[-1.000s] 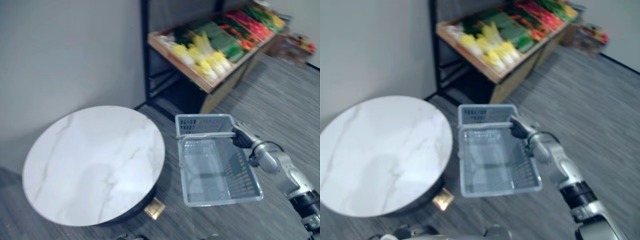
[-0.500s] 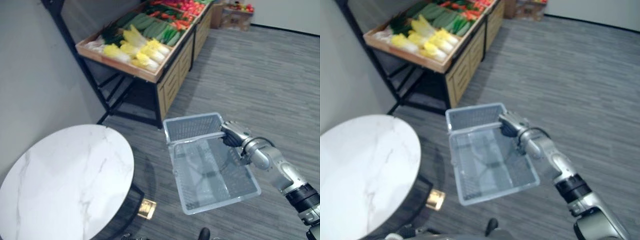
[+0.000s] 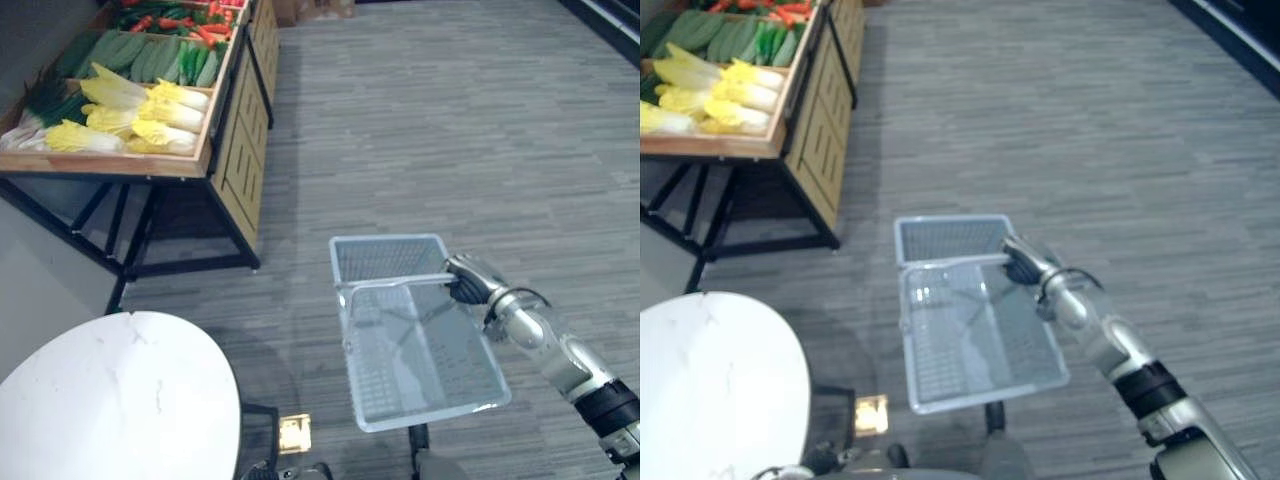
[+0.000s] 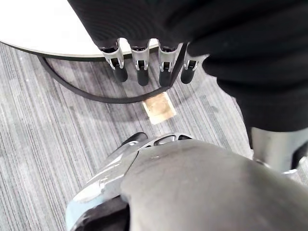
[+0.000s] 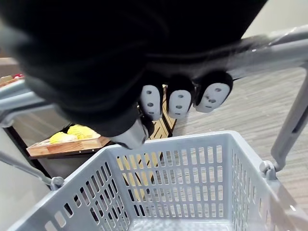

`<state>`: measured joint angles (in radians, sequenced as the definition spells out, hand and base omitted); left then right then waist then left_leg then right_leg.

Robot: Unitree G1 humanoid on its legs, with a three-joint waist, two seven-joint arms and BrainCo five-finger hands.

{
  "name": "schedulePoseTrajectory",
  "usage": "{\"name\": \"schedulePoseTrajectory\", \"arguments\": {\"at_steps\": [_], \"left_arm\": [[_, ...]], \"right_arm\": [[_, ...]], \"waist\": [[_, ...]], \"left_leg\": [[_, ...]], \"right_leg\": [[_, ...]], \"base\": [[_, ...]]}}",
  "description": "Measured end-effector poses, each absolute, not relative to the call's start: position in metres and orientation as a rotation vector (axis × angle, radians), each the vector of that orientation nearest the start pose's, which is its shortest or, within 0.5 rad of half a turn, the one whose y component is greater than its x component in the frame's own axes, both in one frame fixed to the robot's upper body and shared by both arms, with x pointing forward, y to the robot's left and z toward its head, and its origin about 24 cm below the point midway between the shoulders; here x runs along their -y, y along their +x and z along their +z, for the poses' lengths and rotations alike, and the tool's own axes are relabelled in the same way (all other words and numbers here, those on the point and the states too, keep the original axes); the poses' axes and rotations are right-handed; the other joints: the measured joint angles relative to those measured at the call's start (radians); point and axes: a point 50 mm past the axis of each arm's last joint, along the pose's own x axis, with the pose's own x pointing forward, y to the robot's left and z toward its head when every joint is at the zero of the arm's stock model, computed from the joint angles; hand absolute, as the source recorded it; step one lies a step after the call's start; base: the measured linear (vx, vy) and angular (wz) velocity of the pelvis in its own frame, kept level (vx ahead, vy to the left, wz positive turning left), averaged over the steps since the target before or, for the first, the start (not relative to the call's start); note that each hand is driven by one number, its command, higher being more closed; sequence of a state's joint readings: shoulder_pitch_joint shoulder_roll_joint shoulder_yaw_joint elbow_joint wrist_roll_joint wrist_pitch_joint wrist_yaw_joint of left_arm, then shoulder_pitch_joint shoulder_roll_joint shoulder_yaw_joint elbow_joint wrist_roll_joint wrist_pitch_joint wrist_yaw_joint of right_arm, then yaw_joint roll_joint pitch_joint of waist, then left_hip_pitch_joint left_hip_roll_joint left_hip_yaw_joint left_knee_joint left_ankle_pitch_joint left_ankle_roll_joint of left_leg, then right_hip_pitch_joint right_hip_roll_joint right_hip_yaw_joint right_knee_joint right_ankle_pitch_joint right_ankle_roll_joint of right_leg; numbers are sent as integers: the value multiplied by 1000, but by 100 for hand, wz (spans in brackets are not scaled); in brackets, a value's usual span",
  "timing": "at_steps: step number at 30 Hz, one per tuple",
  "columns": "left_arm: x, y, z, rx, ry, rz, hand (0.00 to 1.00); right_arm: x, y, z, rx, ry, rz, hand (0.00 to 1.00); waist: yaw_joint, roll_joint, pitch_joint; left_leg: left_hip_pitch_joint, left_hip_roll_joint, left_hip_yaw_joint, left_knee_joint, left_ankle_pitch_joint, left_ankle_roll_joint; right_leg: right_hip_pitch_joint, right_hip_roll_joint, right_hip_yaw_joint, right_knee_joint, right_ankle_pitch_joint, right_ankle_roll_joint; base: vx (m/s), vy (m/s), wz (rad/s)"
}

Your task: Pick vegetable in the basket

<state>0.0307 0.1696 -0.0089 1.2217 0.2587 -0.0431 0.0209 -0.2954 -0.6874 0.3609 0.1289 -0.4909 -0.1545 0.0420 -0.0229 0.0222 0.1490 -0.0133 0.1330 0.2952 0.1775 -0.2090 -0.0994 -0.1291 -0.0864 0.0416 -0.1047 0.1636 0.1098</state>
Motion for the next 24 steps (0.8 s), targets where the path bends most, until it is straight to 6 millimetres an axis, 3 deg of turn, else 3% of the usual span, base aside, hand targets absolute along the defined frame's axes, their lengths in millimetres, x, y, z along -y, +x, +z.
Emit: {"name": "schedulePoseTrajectory", "arguments": {"at_steps": [1,2,8,12,16,18,19,24], "left_arm": [[-217,82,-166,-1212,390,-60,0],[-218,74,-168,-1253,421,-99,0],[-218,75,-168,-1251,423,-97,0],[-220,75,-166,-1217,405,-21,0],[-227,79,-160,-1136,371,110,0],[-233,81,-157,-1104,369,166,0],[-238,81,-156,-1097,341,229,0],[-241,81,-155,-1096,290,274,0]], "right_arm": [[188,292,87,218,-1218,396,100],[202,283,65,100,-1196,369,100],[204,281,63,90,-1193,366,100],[222,269,43,-11,-1114,281,100],[242,248,10,-173,-1055,225,100],[249,240,-2,-231,-1022,189,100],[254,232,-12,-286,-993,162,100],[267,217,-24,-363,-973,123,100]], "waist": [[-1,0,0],[-4,-12,-30],[-3,-12,-30],[-1,-13,-31],[7,-15,-47],[10,-15,-56],[11,-11,-63],[-3,14,-81]], "left_leg": [[0,-4,6,-1,-2,1],[53,-38,22,-74,16,17],[53,-38,19,-74,17,17],[57,-35,-2,-72,17,18],[69,-27,7,-74,17,18],[74,-21,22,-74,17,18],[85,-14,33,-75,17,16],[107,19,50,-87,20,-3]], "right_leg": [[-6,-1,9,0,3,0],[-6,-17,16,-8,20,19],[-5,-18,12,-8,20,19],[9,-20,-36,-8,20,20],[11,-23,-79,-9,19,19],[10,-30,-141,-10,-5,-4],[17,-39,-212,-9,-2,-11],[30,-12,-222,-8,16,-17]], "base": [[-1,13,-15],[-1,7,-10],[0,0,1],[-17,-21,13],[-43,-35,-4],[-40,-47,-15],[-12,-44,-20],[20,-62,-13]]}}
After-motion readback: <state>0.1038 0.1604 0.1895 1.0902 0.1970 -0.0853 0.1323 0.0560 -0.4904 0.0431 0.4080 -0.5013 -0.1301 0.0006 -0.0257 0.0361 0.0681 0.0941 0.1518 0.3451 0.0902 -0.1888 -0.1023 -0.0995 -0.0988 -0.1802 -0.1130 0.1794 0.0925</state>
